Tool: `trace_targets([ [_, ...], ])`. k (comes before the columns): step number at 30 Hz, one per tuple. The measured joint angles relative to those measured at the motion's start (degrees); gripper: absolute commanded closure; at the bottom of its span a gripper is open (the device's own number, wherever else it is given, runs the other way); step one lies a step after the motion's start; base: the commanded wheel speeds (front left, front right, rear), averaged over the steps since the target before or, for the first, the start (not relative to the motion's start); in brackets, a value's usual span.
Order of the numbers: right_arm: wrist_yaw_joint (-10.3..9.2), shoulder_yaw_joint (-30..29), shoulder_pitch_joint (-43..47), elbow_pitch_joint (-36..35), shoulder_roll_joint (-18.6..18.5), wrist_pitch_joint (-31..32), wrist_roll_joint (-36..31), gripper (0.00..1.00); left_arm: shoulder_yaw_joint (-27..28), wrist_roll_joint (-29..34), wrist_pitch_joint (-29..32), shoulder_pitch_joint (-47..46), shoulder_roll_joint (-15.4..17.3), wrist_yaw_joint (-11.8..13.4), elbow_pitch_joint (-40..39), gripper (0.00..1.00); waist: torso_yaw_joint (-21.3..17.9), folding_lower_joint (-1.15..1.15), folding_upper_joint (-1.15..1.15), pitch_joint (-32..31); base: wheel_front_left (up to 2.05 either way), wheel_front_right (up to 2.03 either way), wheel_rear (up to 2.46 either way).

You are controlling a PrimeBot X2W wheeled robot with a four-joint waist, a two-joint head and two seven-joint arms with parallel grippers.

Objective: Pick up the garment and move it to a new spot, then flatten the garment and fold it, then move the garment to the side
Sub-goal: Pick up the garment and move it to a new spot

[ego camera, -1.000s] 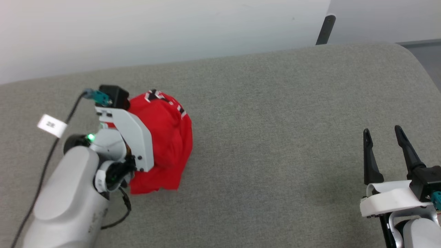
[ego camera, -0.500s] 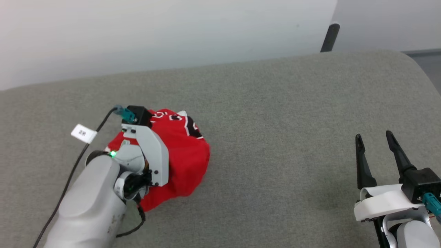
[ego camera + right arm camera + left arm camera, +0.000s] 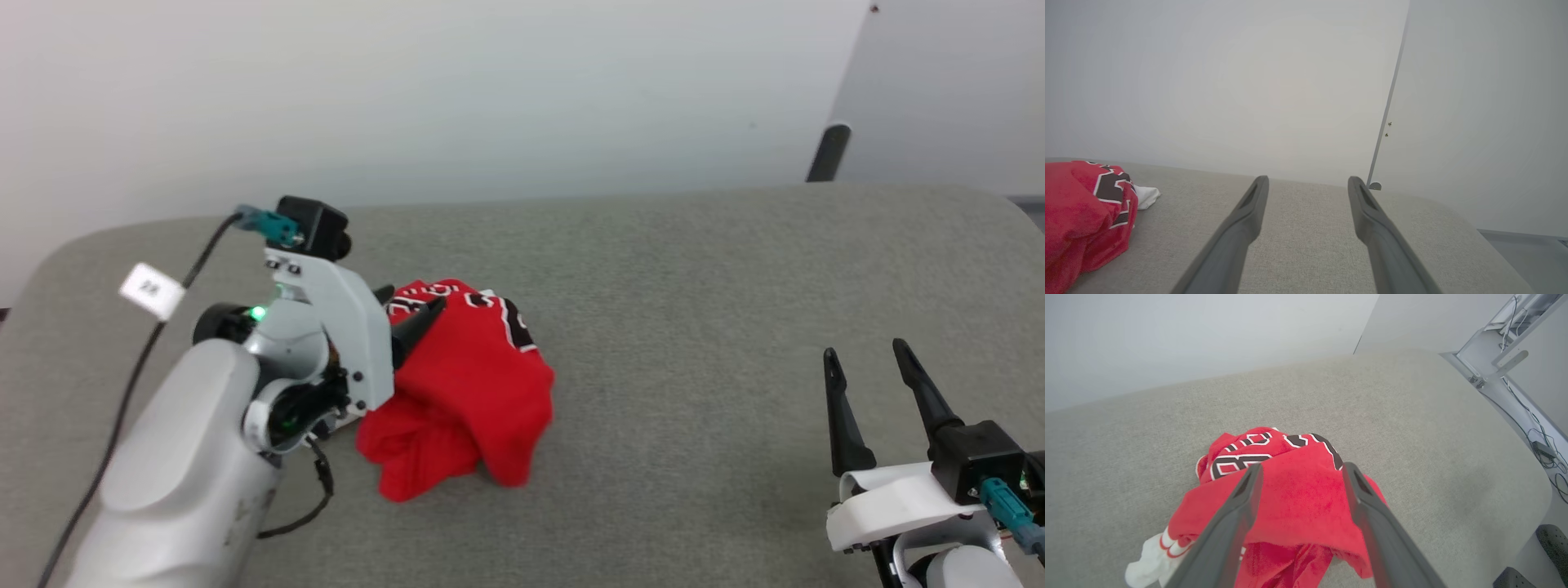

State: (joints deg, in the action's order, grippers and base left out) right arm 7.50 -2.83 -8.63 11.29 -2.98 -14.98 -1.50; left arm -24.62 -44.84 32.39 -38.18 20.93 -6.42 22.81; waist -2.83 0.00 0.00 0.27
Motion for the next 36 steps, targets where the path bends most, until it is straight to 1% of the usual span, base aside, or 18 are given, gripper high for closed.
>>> trace_targets([
  [3, 0.00, 0.32, 0.09, -0.10, 0.02, 0.00, 0.00, 0.00, 1.42, -0.12, -2.23, 1.59, 1.21, 0.38, -3.49, 0.00, 1.15, 0.00, 0.00, -0.67, 0.00, 0.00, 0.00],
  [7, 0.00, 0.48, 0.53, -0.46, 0.01, 0.00, 0.40, 0.00, 3.82, 0.04, -7.46, 4.19, 2.86, 0.64, -8.14, 0.00, 2.64, 0.00, 0.00, -1.32, 0.00, 0.00, 0.00],
  [9, 0.00, 0.36, 0.74, -0.88, 0.04, 0.00, 0.43, 0.00, 4.97, 0.26, -10.82, 5.78, 3.75, 0.54, -10.38, 0.00, 3.36, 0.00, 0.00, -1.53, 0.00, 0.00, 0.00],
  [11, 0.00, 0.19, 0.97, -1.33, 0.00, -0.01, 0.44, 0.00, 5.95, 1.80, -14.60, 7.56, 4.78, 0.54, -12.09, 0.00, 4.13, 0.00, 0.00, -1.65, 0.00, 0.00, 0.00],
  [14, 0.00, 0.04, 1.12, -1.88, 0.04, -0.09, 0.51, 0.00, 7.79, 2.34, -20.25, 10.90, 5.59, 0.52, -13.76, 0.00, 5.20, 0.00, 0.00, -1.76, 0.00, 0.00, 0.00],
  [16, 0.00, -0.08, 1.19, -2.13, 0.03, -0.10, 0.53, 0.00, 8.86, 1.92, -23.47, 13.34, 5.57, 0.36, -14.51, 0.00, 5.89, 0.00, 0.00, -1.79, 0.00, 0.00, 0.00],
  [20, 0.00, -0.48, 1.83, -2.49, 0.02, -0.10, 0.52, 0.00, 10.00, 3.81, -29.91, 17.69, 7.17, 0.21, -15.04, 0.00, 7.23, 0.00, 0.00, -1.88, 0.00, 0.00, 0.00],
  [22, 0.00, -0.67, 2.27, -2.57, 0.03, -0.10, 0.51, 0.00, 10.77, 4.24, -33.39, 19.70, 7.27, 0.04, -15.07, 0.00, 7.89, 0.00, 0.00, -1.95, 0.00, 0.00, 0.00],
  [26, 0.00, -1.04, 2.54, -3.12, 0.03, -0.10, 0.52, 0.00, 12.63, 5.49, -39.73, 23.80, 7.20, 0.89, -14.45, 0.00, 9.03, 0.00, 0.00, -2.22, 0.00, 0.00, 0.00],
  [28, 0.00, -1.31, 2.76, -3.52, 0.02, -0.11, 0.58, 0.00, 13.22, 6.25, -42.28, 25.93, 7.20, 1.43, -14.25, 0.00, 9.44, 0.00, 0.00, -2.38, 0.00, 0.00, 0.00],
  [30, 0.00, -1.48, 3.49, -3.72, 0.04, -0.12, 0.59, 0.00, 13.71, 6.58, -44.52, 28.02, 7.09, 1.43, -14.35, 0.00, 9.74, 0.00, 0.00, -2.49, 0.00, 0.00, 0.00],
  [36, 0.00, -2.40, 4.54, -4.81, -0.02, -0.13, 0.41, 0.00, 17.00, 8.05, -47.04, 32.94, 6.05, 1.82, -14.10, 0.00, 9.72, 0.00, 0.00, -2.53, 0.00, 0.00, 0.00],
])
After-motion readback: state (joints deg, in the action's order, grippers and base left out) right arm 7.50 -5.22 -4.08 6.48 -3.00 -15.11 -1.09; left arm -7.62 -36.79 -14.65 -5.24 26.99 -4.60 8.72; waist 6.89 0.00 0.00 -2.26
